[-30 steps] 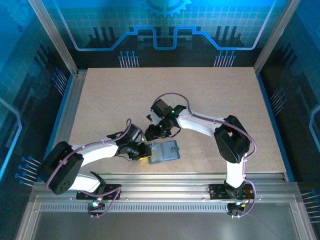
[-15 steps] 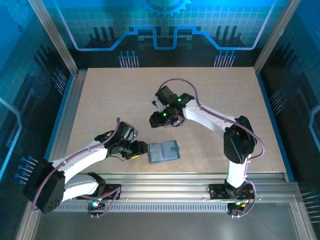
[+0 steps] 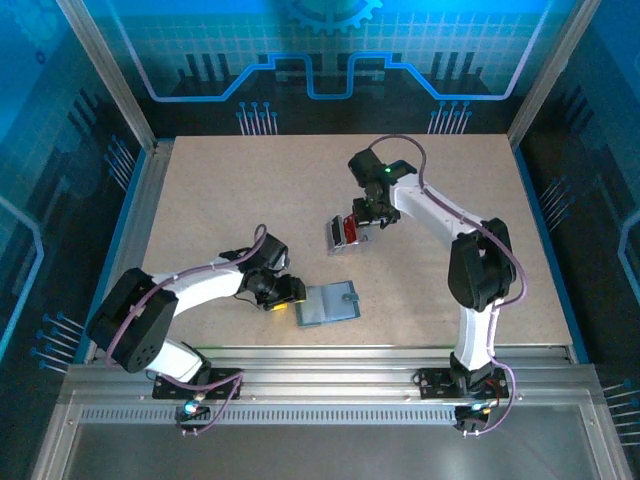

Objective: Put the credit cards into the card holder
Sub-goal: Pick up the credit card from the storage box.

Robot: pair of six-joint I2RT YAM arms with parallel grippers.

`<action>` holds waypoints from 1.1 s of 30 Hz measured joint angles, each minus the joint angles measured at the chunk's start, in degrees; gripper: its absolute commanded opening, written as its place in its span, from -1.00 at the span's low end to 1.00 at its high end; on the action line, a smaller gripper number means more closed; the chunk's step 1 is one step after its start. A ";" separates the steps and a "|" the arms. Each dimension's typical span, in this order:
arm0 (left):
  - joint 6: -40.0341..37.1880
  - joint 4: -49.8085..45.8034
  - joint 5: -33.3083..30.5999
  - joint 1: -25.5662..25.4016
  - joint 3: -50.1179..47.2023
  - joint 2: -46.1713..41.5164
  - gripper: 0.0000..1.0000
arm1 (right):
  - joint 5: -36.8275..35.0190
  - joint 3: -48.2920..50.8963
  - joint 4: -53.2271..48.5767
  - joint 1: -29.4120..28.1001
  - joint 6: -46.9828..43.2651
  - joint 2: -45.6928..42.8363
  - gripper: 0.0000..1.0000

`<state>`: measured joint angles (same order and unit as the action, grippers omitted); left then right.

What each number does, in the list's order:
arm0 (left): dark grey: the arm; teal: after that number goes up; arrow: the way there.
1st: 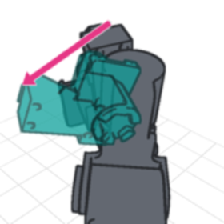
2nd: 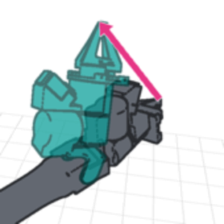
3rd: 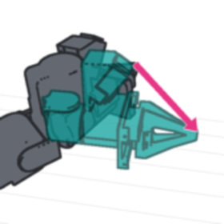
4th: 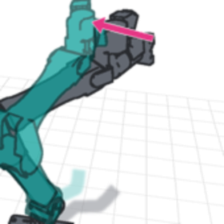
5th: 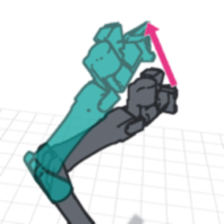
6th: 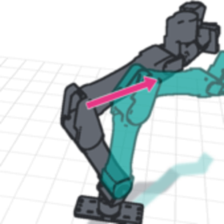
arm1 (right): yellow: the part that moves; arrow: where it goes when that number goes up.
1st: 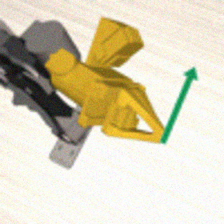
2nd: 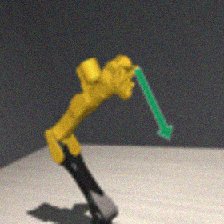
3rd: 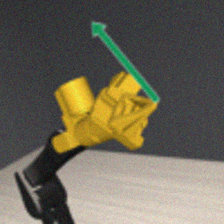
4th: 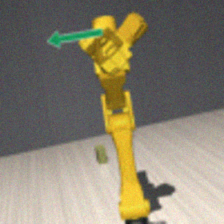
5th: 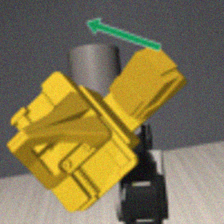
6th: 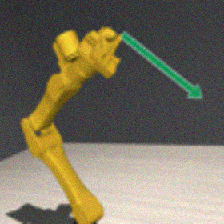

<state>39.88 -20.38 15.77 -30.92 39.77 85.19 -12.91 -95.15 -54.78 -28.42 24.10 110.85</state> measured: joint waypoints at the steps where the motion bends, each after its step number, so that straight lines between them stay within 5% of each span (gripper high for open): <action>1: 0.00 0.09 0.00 0.00 0.04 0.24 0.02 | 0.28 -0.02 0.00 0.15 -0.22 0.61 -0.03; 12: 0.04 0.07 0.09 0.00 0.15 0.61 -0.02 | 3.37 -1.73 0.35 1.14 -1.27 4.76 -0.45; 29: 0.07 0.07 0.11 0.00 0.17 0.66 -0.04 | 5.75 -3.15 0.35 2.38 -1.73 6.84 -0.47; 33: 0.07 0.07 0.11 0.00 0.17 0.66 -0.04 | 6.27 -3.23 0.35 2.38 -1.81 7.32 -0.61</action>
<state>39.94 -20.32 15.88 -30.92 39.94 85.84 -6.63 -98.39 -54.43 -26.04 22.28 118.17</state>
